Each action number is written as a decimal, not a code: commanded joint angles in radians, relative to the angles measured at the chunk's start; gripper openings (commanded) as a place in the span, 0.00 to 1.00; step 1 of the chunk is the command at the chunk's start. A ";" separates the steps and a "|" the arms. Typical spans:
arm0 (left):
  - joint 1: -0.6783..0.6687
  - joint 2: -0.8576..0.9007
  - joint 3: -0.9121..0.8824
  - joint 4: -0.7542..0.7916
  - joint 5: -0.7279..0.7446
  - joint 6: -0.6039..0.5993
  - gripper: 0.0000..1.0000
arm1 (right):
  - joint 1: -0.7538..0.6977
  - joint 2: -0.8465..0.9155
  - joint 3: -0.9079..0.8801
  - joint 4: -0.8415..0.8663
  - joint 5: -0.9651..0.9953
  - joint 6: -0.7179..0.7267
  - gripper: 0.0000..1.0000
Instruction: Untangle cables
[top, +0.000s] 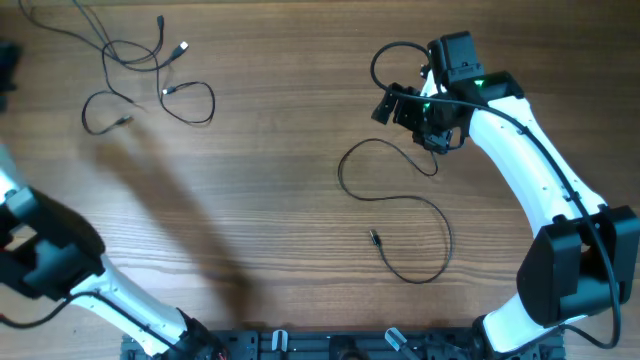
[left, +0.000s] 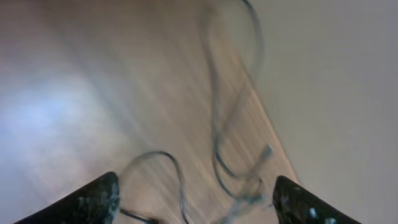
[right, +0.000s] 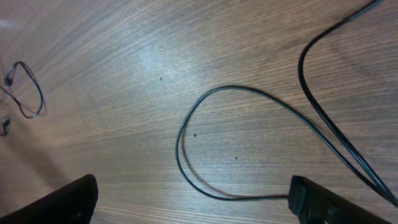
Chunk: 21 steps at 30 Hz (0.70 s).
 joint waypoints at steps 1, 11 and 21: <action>-0.119 0.051 0.004 0.034 0.124 0.206 0.92 | 0.005 -0.005 -0.001 -0.006 -0.002 0.008 1.00; -0.265 0.256 0.004 0.073 -0.209 0.224 0.89 | 0.005 -0.005 -0.001 -0.021 -0.002 0.005 1.00; -0.237 0.203 0.005 0.109 -0.123 0.076 0.04 | 0.005 -0.005 -0.001 -0.043 -0.002 0.005 1.00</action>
